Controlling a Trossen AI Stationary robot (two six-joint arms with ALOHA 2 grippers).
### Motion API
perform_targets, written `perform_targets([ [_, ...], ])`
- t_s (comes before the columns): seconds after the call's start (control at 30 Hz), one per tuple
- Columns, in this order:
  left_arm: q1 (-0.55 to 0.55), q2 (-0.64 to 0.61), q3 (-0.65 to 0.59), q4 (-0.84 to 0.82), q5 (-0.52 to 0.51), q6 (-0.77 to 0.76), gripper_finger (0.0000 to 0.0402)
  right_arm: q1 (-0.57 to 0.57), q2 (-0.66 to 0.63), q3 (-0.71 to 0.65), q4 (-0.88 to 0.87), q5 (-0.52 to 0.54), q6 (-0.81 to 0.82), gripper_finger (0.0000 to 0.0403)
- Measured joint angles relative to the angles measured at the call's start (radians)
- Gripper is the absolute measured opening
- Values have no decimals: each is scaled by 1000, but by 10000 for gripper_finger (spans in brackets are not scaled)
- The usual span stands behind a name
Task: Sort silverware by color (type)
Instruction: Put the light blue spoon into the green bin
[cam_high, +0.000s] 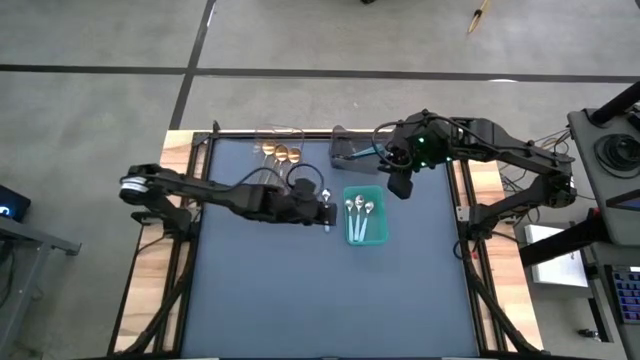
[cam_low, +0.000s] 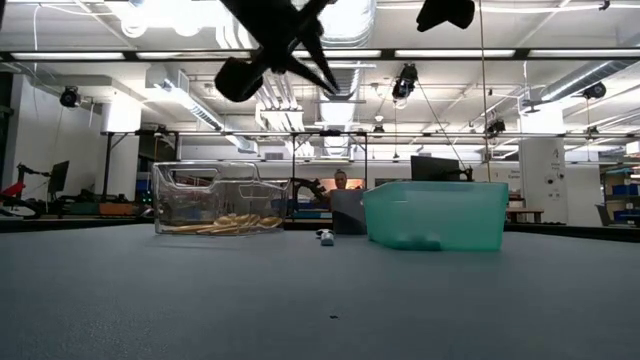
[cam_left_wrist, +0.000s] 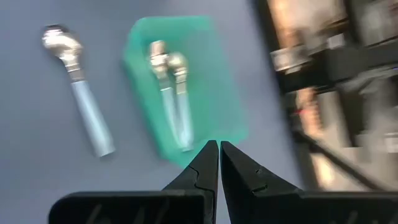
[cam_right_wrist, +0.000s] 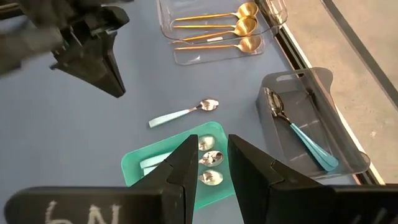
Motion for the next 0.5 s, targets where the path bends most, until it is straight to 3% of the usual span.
perform_targets([
  [0.27, 3, 174, 291, -601, 41, -16, 0, -4, 0, 0, -1, 0, -9, 77],
  [0.5, 26, 277, 328, -607, 90, 3, 0, -4, -2, 0, -8, -1, 4, 77],
])
